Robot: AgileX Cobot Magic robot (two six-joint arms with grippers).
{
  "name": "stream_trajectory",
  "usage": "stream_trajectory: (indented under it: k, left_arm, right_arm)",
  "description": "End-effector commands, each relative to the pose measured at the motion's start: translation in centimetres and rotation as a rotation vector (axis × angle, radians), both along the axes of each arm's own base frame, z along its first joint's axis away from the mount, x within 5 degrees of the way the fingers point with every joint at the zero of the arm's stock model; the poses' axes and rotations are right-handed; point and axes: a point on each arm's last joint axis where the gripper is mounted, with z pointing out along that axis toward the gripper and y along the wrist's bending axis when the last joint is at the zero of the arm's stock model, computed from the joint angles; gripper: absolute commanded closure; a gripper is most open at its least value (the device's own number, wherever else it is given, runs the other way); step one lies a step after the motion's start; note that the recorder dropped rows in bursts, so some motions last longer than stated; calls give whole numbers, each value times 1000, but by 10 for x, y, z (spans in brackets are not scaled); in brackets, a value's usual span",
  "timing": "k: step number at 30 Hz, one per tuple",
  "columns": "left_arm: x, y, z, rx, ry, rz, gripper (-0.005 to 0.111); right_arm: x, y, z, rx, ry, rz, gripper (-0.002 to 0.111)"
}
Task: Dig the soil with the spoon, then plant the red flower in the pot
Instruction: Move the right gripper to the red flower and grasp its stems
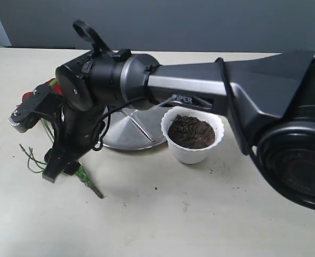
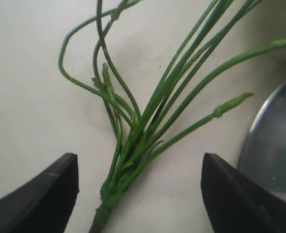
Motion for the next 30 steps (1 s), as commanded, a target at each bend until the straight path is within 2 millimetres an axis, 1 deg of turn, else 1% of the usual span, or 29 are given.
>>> stream_trajectory:
  k: [1,4,8,12,20,23,25,30]
  left_arm:
    - [0,0,2,-1,-14,-6,106]
    - [0,0,2,-1,-14,-6,106]
    - [0,0,2,-1,-14,-6,106]
    - [0,0,2,-1,-14,-6,106]
    - [0,0,2,-1,-14,-6,106]
    - [0,0,2,-1,-14,-6,106]
    - [0,0,2,-1,-14,-6,106]
    - [0,0,2,-1,-14,-6,106]
  right_arm:
    - [0,5,-14,-2,-8,1,41]
    - [2,7,-14,24,-28,0,43]
    - [5,13,-11,95,-66,-8,43]
    - [6,14,-13,103,-69,-11,43]
    - [6,15,-41,53,-45,-7,43]
    - [6,15,-44,49,-45,-1,45]
    - [7,15,-46,52,-50,3,54]
    - [8,17,-45,74,-70,13,88]
